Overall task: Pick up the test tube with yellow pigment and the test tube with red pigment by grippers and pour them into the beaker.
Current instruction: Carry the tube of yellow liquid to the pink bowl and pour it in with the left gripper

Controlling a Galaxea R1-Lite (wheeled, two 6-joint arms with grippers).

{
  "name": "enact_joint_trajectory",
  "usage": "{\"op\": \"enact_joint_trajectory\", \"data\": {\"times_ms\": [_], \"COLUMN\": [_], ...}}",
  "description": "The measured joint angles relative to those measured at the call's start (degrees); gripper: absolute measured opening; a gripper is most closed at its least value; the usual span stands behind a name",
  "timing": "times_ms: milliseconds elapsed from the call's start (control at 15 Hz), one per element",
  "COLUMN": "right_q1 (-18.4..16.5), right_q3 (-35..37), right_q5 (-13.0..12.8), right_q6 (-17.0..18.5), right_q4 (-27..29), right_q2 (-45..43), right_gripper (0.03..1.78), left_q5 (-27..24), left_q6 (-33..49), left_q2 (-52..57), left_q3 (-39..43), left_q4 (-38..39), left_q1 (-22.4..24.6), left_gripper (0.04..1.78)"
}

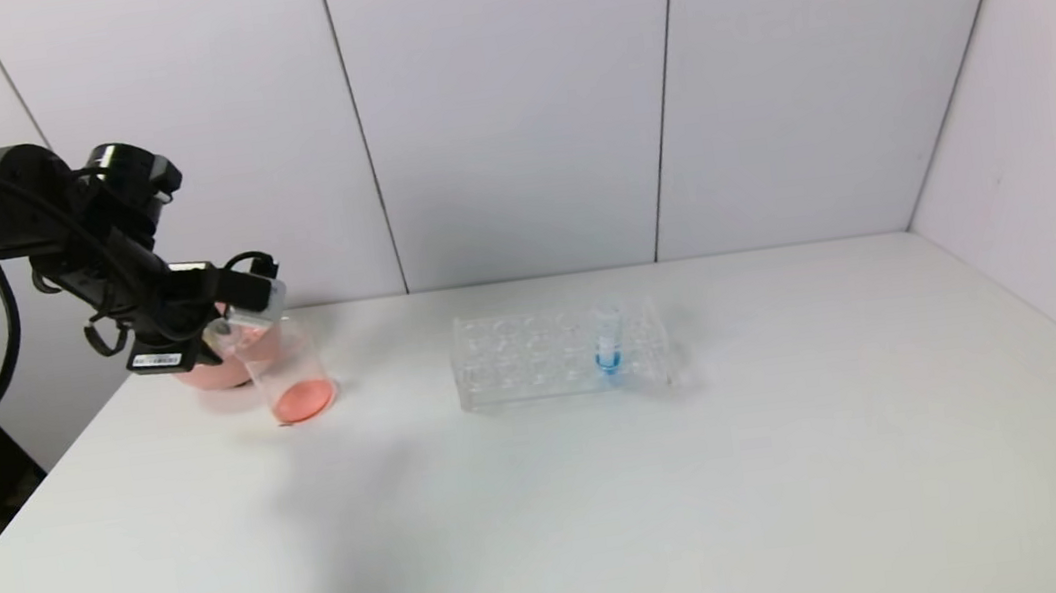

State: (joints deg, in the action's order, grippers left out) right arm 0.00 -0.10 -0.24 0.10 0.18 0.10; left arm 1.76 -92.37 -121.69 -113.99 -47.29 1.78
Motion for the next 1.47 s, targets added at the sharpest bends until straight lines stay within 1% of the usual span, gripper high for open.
{"op": "enact_joint_trajectory", "data": {"times_ms": [867,1067,1467], "right_q1": [0.0,0.0,0.0], "right_q3": [0.0,0.0,0.0], "right_q5": [0.0,0.0,0.0], "right_q6": [0.0,0.0,0.0], "right_q4": [0.0,0.0,0.0], "right_q2": [0.0,0.0,0.0], "right_gripper": [1.7,1.7,1.7], "left_q5": [0.7,3.4,6.1], "left_q6": [0.8,1.3,4.2], "left_q2": [0.5,0.3,-0.5], "left_q3": [0.0,0.0,-0.1], "left_q4": [-0.3,0.1,0.2], "left_q1": [-1.0,-1.6,-1.8], "left_gripper": [0.49,0.49,0.49]}}
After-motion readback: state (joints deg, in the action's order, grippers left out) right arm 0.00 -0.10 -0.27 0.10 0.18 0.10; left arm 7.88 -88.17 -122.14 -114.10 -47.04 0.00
